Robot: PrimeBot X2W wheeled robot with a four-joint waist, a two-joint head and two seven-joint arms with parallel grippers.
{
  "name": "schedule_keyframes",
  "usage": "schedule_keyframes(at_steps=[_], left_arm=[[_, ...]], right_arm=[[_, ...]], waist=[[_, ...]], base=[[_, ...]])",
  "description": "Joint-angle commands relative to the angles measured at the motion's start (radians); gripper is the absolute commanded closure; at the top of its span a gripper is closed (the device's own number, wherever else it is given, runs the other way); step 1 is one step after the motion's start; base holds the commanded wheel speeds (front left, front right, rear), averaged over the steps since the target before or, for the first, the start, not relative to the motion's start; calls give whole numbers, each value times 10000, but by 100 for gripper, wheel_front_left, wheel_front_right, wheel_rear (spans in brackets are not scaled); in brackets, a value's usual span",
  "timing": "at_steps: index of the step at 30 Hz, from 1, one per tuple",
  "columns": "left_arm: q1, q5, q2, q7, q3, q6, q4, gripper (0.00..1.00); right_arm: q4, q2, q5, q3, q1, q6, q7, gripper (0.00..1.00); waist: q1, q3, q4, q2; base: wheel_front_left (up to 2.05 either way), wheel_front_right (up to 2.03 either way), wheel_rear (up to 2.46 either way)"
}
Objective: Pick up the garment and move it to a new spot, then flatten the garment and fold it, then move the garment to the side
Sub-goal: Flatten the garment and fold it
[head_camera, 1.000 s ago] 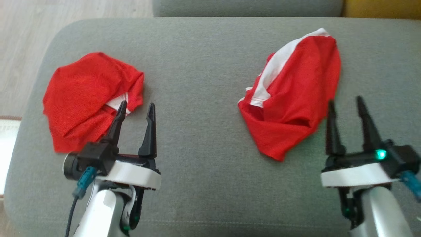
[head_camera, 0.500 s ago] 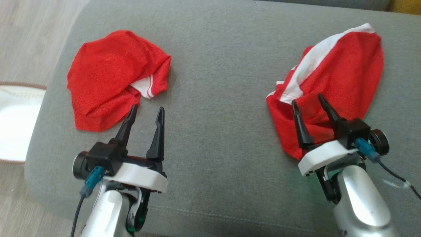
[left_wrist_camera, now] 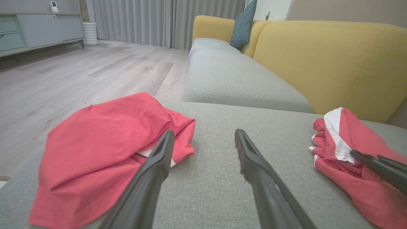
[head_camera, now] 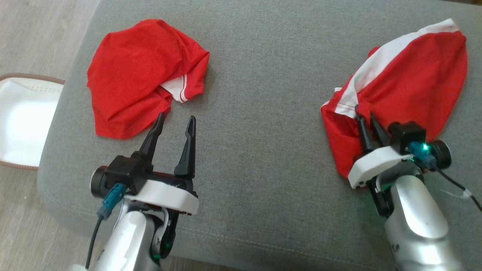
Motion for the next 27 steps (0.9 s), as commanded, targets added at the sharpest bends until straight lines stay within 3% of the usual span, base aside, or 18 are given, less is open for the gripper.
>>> schedule_keyframes(at_steps=[1, 8, 16, 21, 27], left_arm=[[-357, -22, 29, -78, 258, 63, -280, 0], [-303, -114, 29, -78, 225, 144, -230, 0], [96, -347, 28, -78, 158, 290, -250, 0], [306, -355, 28, -78, 232, 370, -324, 0], [322, -336, 28, -78, 259, 359, -423, 0]], right_arm=[[-227, -10, 135, 297, -396, 75, -183, 100], [-702, -10, 1098, 1372, -901, 75, -776, 100], [-2863, -10, 3502, 3306, -2415, 75, -997, 100], [-3338, -10, 4518, 2896, -2900, 75, -1012, 100], [-2612, -10, 4741, 986, -2695, 75, -457, 100]], waist=[[-1, -24, -7, 0], [-1, -403, -69, 0], [-1, -1112, -224, 0], [-1, -1229, -431, 0], [-1, -1056, -803, 0]], base=[[0, 0, 0], [0, 0, 0], [0, 0, 0], [0, 0, 0], [0, 0, 0]])
